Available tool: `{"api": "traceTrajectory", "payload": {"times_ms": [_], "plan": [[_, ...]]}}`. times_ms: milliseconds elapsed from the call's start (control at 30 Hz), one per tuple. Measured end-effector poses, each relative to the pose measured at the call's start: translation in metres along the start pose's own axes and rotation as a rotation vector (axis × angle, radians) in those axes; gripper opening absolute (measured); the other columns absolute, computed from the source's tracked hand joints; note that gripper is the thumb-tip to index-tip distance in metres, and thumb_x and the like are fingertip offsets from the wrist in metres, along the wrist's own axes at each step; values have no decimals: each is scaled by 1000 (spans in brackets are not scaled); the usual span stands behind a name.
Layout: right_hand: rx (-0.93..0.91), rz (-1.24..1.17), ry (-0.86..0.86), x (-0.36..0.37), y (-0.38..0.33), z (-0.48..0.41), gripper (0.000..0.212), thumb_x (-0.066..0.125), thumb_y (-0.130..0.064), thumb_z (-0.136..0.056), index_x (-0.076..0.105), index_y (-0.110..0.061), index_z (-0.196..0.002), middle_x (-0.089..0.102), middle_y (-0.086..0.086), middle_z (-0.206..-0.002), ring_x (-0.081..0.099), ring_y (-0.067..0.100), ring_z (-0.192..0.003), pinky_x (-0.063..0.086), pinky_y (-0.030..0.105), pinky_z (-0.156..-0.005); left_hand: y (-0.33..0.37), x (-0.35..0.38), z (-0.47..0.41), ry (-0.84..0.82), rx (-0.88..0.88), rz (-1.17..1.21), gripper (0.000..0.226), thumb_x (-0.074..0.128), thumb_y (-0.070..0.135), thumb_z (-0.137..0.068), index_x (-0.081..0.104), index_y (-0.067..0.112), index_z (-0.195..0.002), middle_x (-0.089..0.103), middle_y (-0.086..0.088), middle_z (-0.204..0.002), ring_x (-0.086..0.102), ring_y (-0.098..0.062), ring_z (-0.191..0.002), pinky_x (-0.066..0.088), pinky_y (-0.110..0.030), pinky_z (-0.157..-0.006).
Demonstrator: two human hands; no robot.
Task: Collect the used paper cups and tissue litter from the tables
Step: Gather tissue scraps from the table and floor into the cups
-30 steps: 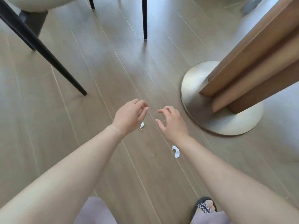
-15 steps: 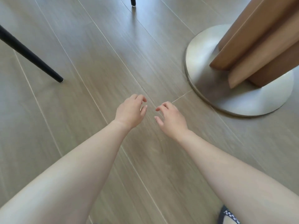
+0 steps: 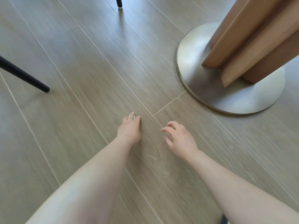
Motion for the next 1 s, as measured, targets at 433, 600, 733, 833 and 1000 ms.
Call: {"api": "traceTrajectory", "payload": {"times_ms": [433,600,733,833,1000], "plan": [[225,-102,-46,15,59,27,44,70,-29,-77,52,-29,-117,43,-9,-123,44,16,-107,48,32,-78,29,9,-6,-52,120,54,15,52,15,-88,56,19,-101,51,-3,-109,54,-25,-101,46,-36,-84],[179,-63,-119,21,59,27,30,60,-9,-79,56,-24,-105,45,-5,-113,43,18,-103,48,34,-78,34,1,-3,-36,164,95,12,58,20,-87,57,16,-98,53,-4,-105,53,-22,-96,44,-32,-80],[201,-128,-189,30,52,17,27,48,2,-80,64,-16,-91,54,2,-98,53,21,-94,43,28,-71,29,-2,7,-49,166,79,14,55,21,-87,57,16,-99,57,-3,-103,53,-21,-97,42,-30,-78],[186,-197,-159,23,36,9,22,50,0,-80,67,-12,-87,60,5,-93,57,20,-90,39,23,-72,20,-9,18,-58,138,77,15,51,19,-87,58,17,-100,58,-2,-103,53,-21,-96,42,-29,-77],[155,-299,-74,-8,-16,-12,19,55,-4,-79,67,-18,-82,60,-2,-88,54,10,-76,35,17,-64,13,-47,39,21,74,198,13,56,15,-84,63,13,-94,62,-5,-101,55,-21,-91,41,-27,-76]]}}
Point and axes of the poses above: each hand's wrist, its own z-axis away from the middle knuckle, its own x-axis out of the palm, y = z × x, the point moved 7 cm from there along -z, towards the middle knuckle
